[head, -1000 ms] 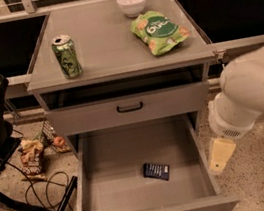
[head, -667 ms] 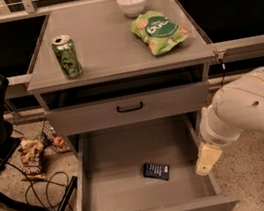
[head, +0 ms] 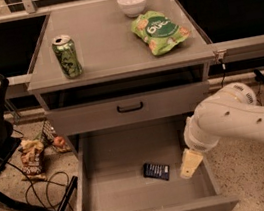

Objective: Pick rxbar blueberry from middle drawer and place on counter

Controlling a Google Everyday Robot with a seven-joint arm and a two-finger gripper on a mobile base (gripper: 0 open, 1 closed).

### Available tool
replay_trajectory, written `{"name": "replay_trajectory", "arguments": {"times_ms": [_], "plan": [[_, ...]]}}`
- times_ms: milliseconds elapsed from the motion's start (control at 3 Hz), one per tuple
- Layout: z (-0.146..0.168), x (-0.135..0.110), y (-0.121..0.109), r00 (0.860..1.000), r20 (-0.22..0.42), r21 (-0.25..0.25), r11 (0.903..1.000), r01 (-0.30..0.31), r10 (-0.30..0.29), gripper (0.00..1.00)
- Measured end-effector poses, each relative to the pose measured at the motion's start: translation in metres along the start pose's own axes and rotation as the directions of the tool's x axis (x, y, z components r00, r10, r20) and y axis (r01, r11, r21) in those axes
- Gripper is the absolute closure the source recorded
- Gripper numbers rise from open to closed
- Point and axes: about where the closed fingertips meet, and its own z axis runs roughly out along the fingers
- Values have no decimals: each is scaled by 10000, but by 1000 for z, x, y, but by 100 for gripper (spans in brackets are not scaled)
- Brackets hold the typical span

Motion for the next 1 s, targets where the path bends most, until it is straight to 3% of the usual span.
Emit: {"name": "replay_trajectory", "arguments": {"times_ms": [333,1000], "plan": [[94,-42,18,9965,654,-377,9978,550,-524,0],[176,-70,19,9898,1196,-843,9925,883,-779,0]]}}
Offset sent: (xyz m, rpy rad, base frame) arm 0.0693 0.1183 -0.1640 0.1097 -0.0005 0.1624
